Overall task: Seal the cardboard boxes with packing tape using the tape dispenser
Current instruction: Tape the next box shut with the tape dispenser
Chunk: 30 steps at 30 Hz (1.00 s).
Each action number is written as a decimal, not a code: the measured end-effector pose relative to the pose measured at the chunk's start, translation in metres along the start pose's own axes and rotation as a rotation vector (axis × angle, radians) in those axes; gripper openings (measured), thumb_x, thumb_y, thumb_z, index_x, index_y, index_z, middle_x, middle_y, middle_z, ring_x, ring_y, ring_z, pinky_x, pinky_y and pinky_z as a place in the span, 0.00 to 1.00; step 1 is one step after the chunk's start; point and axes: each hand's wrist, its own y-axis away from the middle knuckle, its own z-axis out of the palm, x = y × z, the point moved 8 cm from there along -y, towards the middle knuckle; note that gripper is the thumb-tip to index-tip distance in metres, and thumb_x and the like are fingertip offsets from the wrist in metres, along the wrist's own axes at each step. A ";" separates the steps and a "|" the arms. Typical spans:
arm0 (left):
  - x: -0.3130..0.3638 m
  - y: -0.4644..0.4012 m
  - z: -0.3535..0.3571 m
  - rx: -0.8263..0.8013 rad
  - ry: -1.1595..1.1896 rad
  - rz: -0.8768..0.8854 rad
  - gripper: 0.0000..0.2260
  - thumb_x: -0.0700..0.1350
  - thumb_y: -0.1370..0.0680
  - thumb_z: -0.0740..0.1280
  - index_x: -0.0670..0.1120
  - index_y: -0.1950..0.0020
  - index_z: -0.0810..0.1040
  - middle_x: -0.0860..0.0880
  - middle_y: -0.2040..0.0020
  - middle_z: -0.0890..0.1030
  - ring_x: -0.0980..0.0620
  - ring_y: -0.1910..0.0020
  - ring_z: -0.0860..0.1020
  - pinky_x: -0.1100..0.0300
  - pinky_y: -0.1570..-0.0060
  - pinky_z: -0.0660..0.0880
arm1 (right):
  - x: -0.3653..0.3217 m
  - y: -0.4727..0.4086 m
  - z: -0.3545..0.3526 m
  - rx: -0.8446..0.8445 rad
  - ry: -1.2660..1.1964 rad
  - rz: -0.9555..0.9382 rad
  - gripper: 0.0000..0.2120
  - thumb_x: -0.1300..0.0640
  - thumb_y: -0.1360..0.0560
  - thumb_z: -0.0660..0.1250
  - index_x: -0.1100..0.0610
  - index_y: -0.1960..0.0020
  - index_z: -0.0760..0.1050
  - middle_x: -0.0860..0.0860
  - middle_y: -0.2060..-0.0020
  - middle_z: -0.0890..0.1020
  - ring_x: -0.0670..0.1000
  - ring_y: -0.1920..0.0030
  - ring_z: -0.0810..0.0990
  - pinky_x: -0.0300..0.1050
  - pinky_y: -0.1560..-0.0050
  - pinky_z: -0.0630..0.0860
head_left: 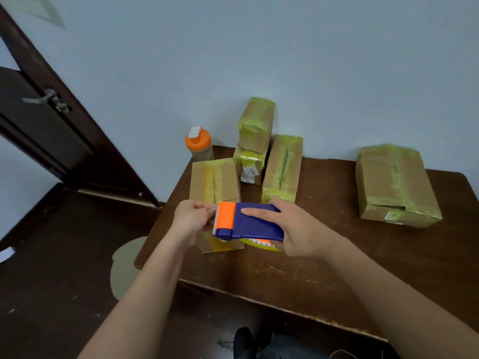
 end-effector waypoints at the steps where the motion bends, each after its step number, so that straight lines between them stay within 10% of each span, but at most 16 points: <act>1: 0.002 -0.001 -0.003 0.019 -0.009 0.009 0.07 0.34 0.22 0.66 0.38 0.60 0.79 0.40 0.61 0.82 0.49 0.65 0.80 0.58 0.68 0.78 | -0.002 -0.003 -0.001 0.001 0.003 -0.010 0.41 0.48 0.26 0.71 0.36 0.23 0.48 0.45 0.42 0.63 0.42 0.47 0.62 0.33 0.50 0.66; 30: -0.090 -0.036 -0.077 0.243 0.281 -0.102 0.07 0.32 0.20 0.62 0.38 0.51 0.79 0.41 0.59 0.81 0.51 0.64 0.77 0.60 0.61 0.75 | -0.018 -0.035 -0.022 -0.199 0.264 0.045 0.43 0.53 0.27 0.73 0.37 0.23 0.50 0.47 0.34 0.65 0.48 0.38 0.64 0.41 0.47 0.72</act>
